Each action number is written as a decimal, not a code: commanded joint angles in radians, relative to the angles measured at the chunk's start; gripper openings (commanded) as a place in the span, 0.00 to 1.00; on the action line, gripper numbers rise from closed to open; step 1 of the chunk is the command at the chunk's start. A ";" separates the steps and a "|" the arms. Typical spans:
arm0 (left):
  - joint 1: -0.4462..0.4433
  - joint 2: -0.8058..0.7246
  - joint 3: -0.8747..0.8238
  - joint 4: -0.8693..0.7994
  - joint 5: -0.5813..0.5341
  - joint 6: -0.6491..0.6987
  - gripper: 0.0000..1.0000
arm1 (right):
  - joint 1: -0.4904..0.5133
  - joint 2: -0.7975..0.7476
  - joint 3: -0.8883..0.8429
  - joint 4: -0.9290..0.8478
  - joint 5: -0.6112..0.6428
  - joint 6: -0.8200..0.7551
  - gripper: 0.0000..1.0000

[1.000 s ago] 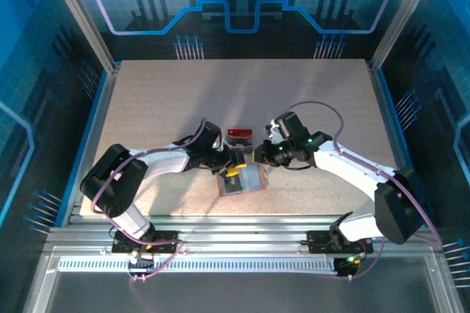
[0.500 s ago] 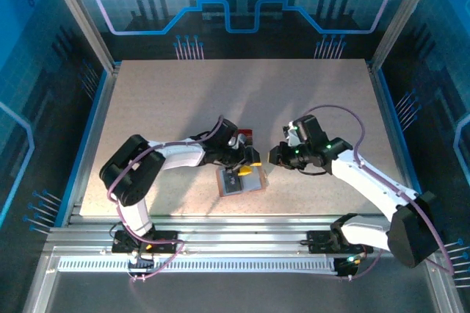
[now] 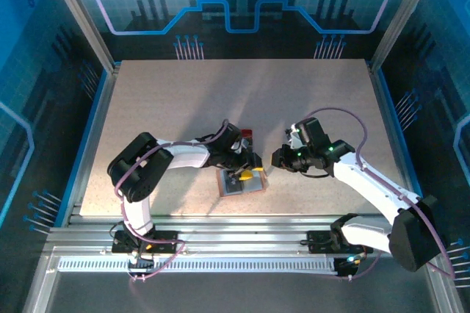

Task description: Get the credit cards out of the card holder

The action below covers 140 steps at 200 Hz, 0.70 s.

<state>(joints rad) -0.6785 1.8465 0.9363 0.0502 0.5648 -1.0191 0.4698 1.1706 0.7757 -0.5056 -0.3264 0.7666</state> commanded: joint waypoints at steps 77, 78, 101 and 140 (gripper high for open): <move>0.032 -0.203 -0.026 -0.164 -0.071 0.063 0.53 | 0.079 0.112 0.047 0.066 -0.055 0.023 0.18; 0.033 -0.206 -0.029 -0.164 -0.072 0.063 0.53 | 0.081 0.115 0.047 0.067 -0.056 0.023 0.18; 0.056 -0.267 -0.092 -0.164 -0.083 0.059 0.53 | 0.114 0.179 0.070 0.108 -0.069 0.029 0.18; 0.090 -0.348 -0.198 -0.162 -0.100 0.054 0.52 | 0.158 0.296 0.128 0.164 -0.107 0.031 0.18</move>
<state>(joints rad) -0.6079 1.5482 0.7929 -0.0784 0.4831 -0.9668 0.5995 1.4094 0.8455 -0.3904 -0.3878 0.7860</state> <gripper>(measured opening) 0.523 0.176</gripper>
